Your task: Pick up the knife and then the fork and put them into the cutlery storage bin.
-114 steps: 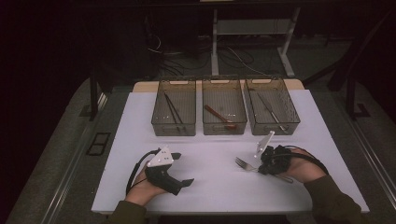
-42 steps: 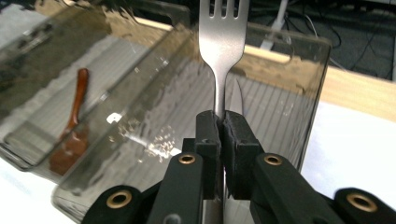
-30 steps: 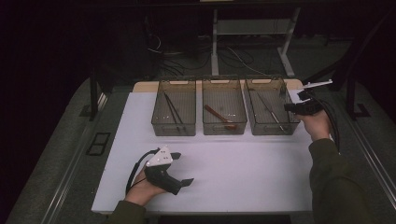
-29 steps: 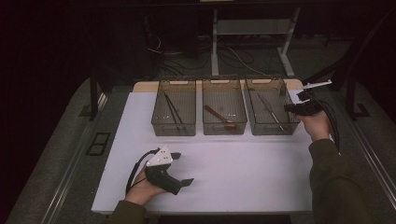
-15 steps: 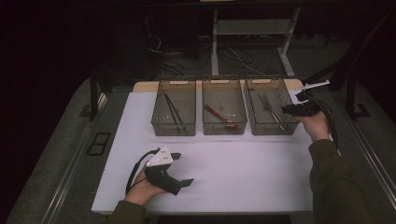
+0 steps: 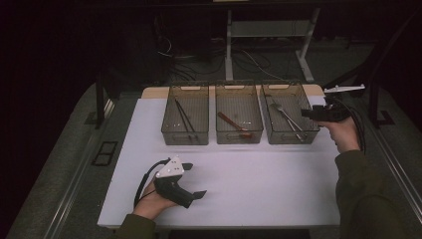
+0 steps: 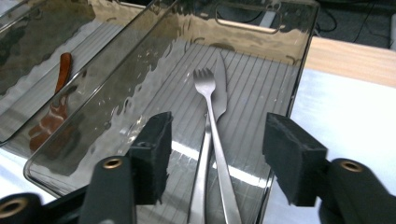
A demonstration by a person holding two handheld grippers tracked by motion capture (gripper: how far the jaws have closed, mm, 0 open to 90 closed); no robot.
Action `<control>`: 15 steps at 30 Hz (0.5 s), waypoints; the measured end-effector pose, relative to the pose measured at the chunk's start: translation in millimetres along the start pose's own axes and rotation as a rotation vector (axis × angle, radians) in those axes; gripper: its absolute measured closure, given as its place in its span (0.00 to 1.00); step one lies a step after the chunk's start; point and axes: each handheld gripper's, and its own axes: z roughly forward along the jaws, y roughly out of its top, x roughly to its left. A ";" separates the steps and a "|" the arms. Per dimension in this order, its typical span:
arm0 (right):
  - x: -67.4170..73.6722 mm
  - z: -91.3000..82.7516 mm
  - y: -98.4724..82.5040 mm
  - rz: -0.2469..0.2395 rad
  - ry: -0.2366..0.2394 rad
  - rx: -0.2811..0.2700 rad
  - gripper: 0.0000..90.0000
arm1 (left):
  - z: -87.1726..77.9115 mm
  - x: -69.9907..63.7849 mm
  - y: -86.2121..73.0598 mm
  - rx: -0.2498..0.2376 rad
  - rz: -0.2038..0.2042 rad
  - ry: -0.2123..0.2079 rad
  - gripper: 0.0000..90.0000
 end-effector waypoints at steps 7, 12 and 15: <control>2.4 -6.6 -1.2 0.010 0.020 -0.038 0.35 | -0.3 0.1 0.0 -0.006 -0.003 0.000 0.00; 6.9 -9.7 -1.8 -0.025 0.014 -0.055 0.28 | -0.1 0.4 -0.2 -0.014 -0.011 0.000 0.00; 11.1 -13.3 -2.3 -0.023 0.020 -0.065 0.25 | -0.6 1.0 -0.2 -0.016 -0.014 0.000 0.00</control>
